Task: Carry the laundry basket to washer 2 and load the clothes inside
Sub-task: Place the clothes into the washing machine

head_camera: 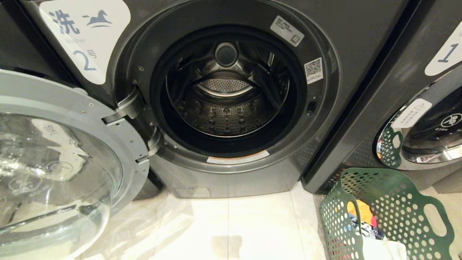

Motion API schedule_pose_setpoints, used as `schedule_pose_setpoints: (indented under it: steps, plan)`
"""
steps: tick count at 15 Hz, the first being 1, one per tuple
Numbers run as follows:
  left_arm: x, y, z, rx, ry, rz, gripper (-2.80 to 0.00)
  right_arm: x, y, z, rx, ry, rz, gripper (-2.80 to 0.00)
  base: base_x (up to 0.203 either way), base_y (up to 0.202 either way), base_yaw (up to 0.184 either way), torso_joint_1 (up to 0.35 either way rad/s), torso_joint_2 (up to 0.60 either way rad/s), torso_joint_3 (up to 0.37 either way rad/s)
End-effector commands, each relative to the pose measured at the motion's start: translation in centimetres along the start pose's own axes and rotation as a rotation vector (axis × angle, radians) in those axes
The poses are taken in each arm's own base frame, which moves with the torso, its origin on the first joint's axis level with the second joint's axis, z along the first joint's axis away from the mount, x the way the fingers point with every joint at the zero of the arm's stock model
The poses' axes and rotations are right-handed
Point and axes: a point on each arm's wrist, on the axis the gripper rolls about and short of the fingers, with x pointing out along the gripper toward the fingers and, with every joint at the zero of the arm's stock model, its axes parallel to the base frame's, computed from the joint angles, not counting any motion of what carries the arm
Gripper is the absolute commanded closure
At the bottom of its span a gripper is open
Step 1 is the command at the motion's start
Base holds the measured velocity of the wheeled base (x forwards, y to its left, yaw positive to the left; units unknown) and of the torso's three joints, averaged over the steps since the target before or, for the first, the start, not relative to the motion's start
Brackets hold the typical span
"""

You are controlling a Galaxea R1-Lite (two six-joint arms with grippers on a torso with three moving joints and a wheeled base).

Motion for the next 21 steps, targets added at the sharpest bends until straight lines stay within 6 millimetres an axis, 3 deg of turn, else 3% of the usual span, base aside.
schedule_pose_setpoints:
  steps: [1, 13, 15, 17, 19, 20, 21]
  plan:
    - [0.0, 0.0, 0.0, 0.000, -0.002, 0.000, 0.00, 0.0, 0.0, 0.0, 0.003, 0.001, -0.001, 0.00, 0.000, 0.000, 0.000, 0.005, 0.00, -0.198]
    - [0.0, 0.0, 0.0, -0.001, -0.001, 0.000, 0.00, 0.0, 0.0, 0.0, -0.016, 0.010, -0.005, 0.00, 0.000, 0.000, 0.000, 0.003, 0.00, -0.150]
    - [0.0, 0.0, 0.0, 0.000, -0.001, 0.000, 0.00, -0.4, -0.2, 1.3, -0.050, -0.032, -0.036, 0.00, 0.000, 0.000, 0.000, 0.000, 0.00, 0.000]
    - [0.0, 0.0, 0.0, -0.001, -0.001, 0.000, 0.00, -1.8, -0.6, 6.1, -0.112, -0.104, -0.054, 0.00, 0.000, 0.000, 0.000, 0.000, 0.00, 0.000]
    - [0.0, 0.0, 0.0, -0.001, -0.001, 0.001, 0.00, -3.2, -1.4, 14.5, -0.116, -0.167, -0.088, 0.00, 0.000, 0.000, 0.000, 0.000, 0.00, 0.000]
    - [0.0, 0.0, 0.0, -0.001, -0.001, 0.000, 0.00, -2.1, -1.8, 18.5, -0.078, -0.128, -0.116, 0.00, 0.000, 0.000, 0.000, 0.000, 0.00, 0.000]
    - [0.0, 0.0, 0.0, -0.001, -0.001, 0.000, 0.00, 0.7, -2.3, 21.4, -0.008, -0.026, -0.160, 0.00, 0.000, 0.000, 0.000, 0.000, 0.00, 0.000]
